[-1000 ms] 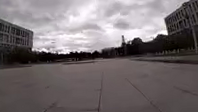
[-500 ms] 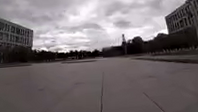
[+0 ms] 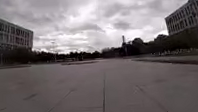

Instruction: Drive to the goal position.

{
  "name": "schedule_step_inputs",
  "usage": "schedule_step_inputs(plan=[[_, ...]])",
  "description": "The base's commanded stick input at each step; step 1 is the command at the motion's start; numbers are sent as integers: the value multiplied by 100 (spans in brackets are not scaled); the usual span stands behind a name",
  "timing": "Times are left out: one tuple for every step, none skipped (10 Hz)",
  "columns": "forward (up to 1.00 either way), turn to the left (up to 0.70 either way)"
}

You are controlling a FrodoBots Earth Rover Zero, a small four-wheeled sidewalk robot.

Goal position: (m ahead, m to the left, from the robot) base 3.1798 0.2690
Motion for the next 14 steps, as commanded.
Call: schedule_step_inputs(plan=[[70, 0], [70, 0], [70, 0], [70, 0], [47, 0], [17, 0], [0, 0], [0, 0], [0, 0], [0, 0], [0, 0], [0, 0], [0, 0], [0, 0]])
